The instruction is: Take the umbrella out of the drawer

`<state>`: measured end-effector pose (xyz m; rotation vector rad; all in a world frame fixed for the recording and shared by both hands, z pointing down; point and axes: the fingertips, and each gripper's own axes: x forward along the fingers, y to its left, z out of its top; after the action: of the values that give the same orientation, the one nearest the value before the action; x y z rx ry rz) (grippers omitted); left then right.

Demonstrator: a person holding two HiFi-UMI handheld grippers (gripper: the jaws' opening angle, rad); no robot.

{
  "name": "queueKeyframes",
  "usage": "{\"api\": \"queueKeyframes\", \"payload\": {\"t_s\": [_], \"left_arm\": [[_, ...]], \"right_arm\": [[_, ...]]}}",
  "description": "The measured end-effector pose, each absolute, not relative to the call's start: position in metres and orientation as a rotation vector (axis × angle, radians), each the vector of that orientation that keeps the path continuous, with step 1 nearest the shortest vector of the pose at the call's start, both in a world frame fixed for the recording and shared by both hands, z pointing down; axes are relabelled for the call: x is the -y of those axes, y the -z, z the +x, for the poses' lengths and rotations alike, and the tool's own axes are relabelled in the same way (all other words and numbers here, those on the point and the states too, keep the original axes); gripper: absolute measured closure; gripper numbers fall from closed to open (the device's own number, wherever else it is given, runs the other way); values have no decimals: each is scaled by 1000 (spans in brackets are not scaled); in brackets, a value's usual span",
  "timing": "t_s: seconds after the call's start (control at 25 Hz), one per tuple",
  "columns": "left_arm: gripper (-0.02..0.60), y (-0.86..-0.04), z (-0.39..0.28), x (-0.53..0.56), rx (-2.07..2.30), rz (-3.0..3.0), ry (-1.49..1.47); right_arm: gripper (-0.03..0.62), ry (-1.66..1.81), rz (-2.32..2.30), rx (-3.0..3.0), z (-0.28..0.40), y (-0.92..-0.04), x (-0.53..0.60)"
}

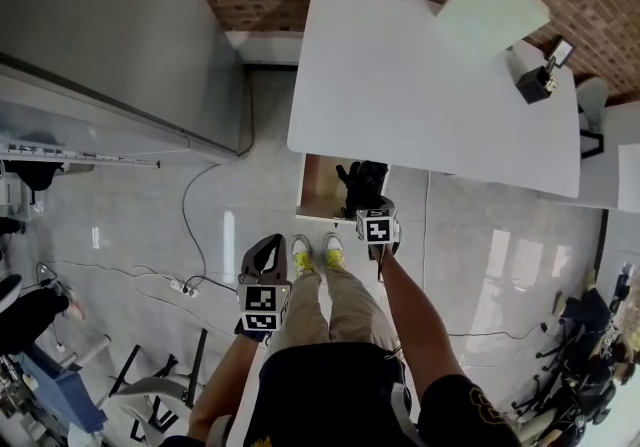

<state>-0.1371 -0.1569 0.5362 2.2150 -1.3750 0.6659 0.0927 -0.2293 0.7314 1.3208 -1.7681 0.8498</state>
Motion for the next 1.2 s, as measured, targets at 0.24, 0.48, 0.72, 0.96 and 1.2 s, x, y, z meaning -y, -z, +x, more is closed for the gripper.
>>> {"api": "queueKeyframes", "payload": {"t_s": [0.24, 0.48, 0.72, 0.96, 1.2], "left_arm": [[563, -537, -144, 147, 1353, 2197, -678], [563, -534, -160, 150, 1411, 2163, -664], [563, -528, -154, 147, 1381, 2196, -684], [563, -484, -129, 179, 1362, 2316, -628], [563, -421, -106, 212, 1356, 2466, -569]], "right_arm": [[548, -1032, 1439, 1723, 101, -735, 217], [557, -1644, 2025, 1340, 159, -761, 212], [560, -1776, 2164, 1384, 177, -721, 171], [559, -1528, 2022, 1707, 186, -614, 151], [560, -1367, 2051, 2063, 180, -484, 173]]}}
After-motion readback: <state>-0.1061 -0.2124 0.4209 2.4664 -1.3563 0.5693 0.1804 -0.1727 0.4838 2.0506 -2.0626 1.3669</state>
